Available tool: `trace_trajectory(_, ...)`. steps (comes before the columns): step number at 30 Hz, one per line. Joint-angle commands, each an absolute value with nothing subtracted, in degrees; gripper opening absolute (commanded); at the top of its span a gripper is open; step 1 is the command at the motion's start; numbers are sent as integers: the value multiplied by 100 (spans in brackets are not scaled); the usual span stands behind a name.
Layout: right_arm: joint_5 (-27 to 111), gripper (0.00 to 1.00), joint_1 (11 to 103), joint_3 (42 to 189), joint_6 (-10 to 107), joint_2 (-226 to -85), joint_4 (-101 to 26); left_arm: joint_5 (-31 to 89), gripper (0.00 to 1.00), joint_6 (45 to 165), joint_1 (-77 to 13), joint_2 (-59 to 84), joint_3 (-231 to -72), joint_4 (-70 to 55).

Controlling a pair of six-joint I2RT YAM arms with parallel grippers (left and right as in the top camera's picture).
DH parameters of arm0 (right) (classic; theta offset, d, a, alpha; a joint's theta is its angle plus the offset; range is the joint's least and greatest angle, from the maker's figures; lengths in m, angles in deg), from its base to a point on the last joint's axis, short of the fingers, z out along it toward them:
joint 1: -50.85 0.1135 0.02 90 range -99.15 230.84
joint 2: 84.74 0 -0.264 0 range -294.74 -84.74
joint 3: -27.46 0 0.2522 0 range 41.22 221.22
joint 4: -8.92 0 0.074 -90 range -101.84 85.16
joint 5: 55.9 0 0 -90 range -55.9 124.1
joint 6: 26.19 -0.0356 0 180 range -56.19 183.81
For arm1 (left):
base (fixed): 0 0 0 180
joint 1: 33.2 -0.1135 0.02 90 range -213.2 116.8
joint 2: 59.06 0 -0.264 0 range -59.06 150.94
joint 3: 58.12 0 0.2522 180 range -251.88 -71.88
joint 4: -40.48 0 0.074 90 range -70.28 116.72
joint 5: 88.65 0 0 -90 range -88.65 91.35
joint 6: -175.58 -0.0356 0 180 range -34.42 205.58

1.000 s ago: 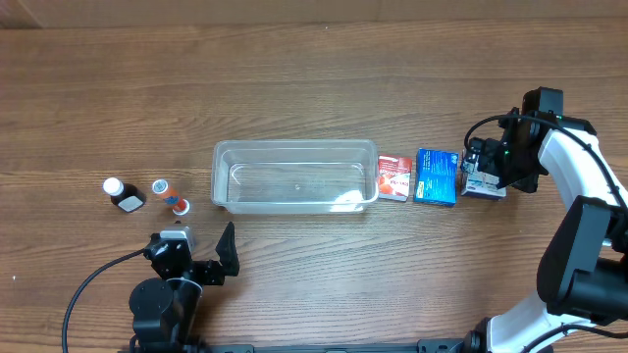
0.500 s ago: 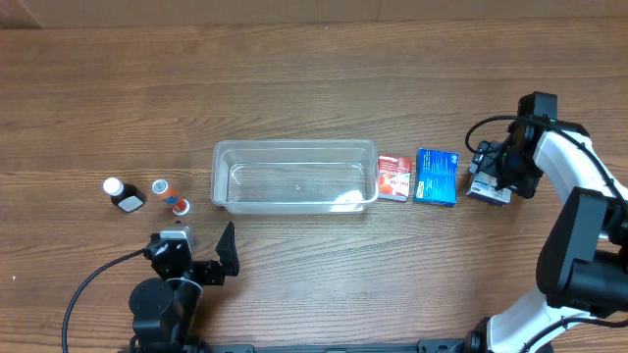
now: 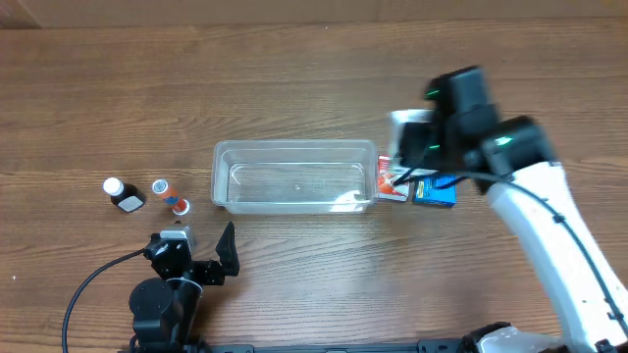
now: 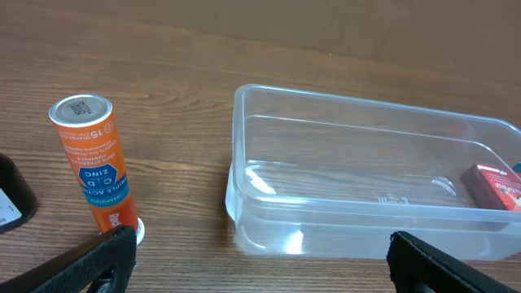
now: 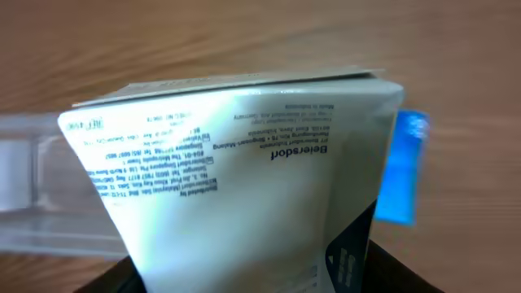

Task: Pack container
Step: 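Carry the white box left and drop it into the container, then grasp the blue box with the right gripper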

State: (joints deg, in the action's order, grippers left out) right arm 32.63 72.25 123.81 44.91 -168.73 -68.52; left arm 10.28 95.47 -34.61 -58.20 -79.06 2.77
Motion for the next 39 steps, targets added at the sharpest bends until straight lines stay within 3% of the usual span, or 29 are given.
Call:
trace_trajectory(1,3219,62,8080,12311,3855,-17186,-6334,978,100,9475,-3428,-5873,-7878,312)
trace_trajectory(5,3136,62,8727,12250,3058,-18104,-6020,978,100,9475,-3428,-5873,-7878,312)
trace_trajectory(12,3086,62,8709,12239,2752,-18998,-6094,978,100,9475,-3428,-5873,-7878,312)
trace_trajectory(15,2804,73,8709,12219,2758,-19002,-6142,978,100,9477,-3428,-5873,-7878,312)
trace_trajectory(23,2509,78,8703,12761,3521,-18569,-6310,978,100,9477,-3428,-5873,-7878,312)
trace_trajectory(24,2272,84,8646,12921,3532,-18294,-6481,978,100,9477,-3428,-5873,-7878,312)
trace_trajectory(26,2010,93,8296,12980,3532,-17798,-6653,978,100,9477,-3428,-5873,-7878,312)
trace_trajectory(30,2054,100,7079,12975,3613,-17465,-7106,978,100,9475,-3428,-5873,-7878,310)
trace_trajectory(33,3142,100,5977,12595,4745,-17607,-7080,978,100,9475,-3428,-5873,-7878,312)
trace_trajectory(35,3256,100,5529,12167,4909,-17843,-7029,978,100,9475,-3428,-5873,-7878,312)
trace_trajectory(39,3488,100,5464,11806,5652,-18390,-6752,978,100,9475,-3428,-5873,-7878,312)
